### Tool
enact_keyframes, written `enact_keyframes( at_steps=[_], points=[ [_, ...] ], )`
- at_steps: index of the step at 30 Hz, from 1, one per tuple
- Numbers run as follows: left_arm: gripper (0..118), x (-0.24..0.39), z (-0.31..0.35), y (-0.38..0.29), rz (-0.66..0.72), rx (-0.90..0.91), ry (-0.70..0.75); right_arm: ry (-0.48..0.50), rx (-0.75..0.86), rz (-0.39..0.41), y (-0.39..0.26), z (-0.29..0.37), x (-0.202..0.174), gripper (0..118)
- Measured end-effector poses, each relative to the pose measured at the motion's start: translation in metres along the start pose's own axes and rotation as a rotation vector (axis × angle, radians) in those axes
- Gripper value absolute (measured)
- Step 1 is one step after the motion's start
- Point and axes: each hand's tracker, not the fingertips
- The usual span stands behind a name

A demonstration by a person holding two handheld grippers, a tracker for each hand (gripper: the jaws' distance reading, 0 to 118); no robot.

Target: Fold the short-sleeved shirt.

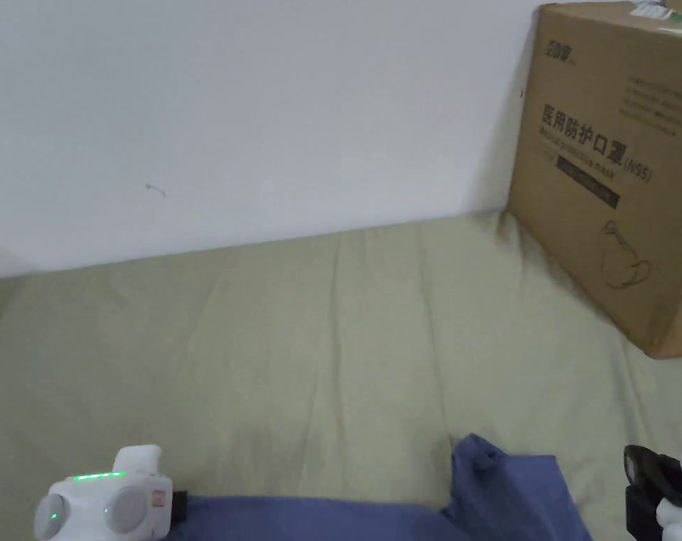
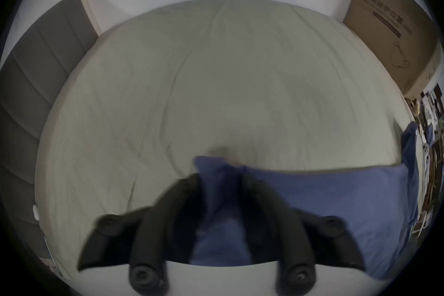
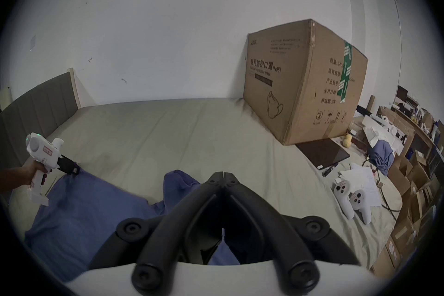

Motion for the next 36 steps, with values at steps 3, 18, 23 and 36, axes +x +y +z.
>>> enact_keyframes(
  at_steps=[3,18,23,36],
  points=[
    [2,0.004,0.008,-0.003,0.029,0.013,-0.004,0.023,-0.079,-0.019,-0.005,-0.02,0.007,0],
    [2,-0.003,0.12,-0.016,0.034,0.208,-0.061,0.05,-0.619,-0.114,-0.091,-0.143,0.008,82],
    [2,-0.008,0.131,-0.025,0.048,0.21,-0.064,0.062,-0.588,-0.135,-0.088,-0.13,0.006,21],
    [2,-0.029,0.233,-0.03,0.091,0.381,-0.023,0.175,-0.163,-0.073,0.036,-0.013,0.012,4]
  ],
)
